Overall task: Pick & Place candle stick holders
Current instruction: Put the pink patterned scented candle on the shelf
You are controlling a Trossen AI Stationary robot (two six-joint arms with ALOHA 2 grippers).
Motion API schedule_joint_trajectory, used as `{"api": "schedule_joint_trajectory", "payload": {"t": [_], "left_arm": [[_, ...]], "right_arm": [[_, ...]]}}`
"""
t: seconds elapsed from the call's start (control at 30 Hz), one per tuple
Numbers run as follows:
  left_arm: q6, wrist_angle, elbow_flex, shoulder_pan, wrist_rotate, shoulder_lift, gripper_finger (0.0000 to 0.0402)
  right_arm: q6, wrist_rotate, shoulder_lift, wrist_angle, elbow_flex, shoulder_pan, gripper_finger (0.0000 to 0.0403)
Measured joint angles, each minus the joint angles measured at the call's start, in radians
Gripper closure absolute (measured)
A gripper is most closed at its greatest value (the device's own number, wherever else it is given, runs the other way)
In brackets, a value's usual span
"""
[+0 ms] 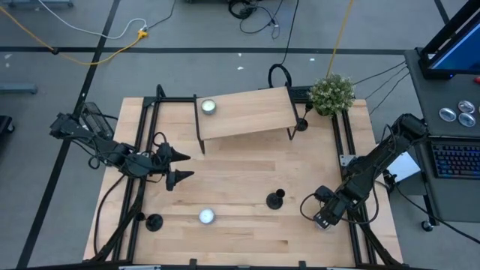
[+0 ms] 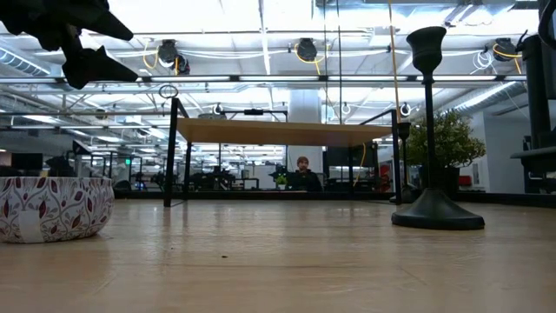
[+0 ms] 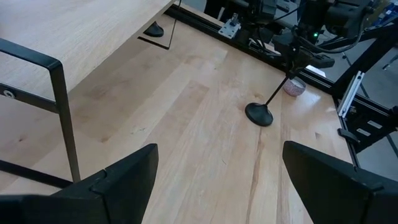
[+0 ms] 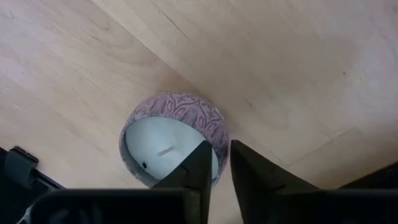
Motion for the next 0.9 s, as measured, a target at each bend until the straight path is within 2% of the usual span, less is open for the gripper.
{"api": "schedule_joint_trajectory", "payload": {"t": [0.23, 0.6, 0.9], "left_arm": [[-0.014, 0.000, 0.000, 0.000, 0.000, 0.000, 0.0050], [-0.028, 0.169, 0.000, 0.000, -0.010, 0.000, 0.0050], [-0.002, 0.218, 0.000, 0.000, -0.010, 0.001, 0.0050]], "right_arm": [[-0.013, 0.000, 0.000, -0.002, 0.000, 0.000, 0.0399], [-0.014, -0.005, -0.033, -0.001, 0.005, 0.000, 0.0402], [-0.014, 0.003, -0.100, -0.062, 0.104, 0.000, 0.0402]]}}
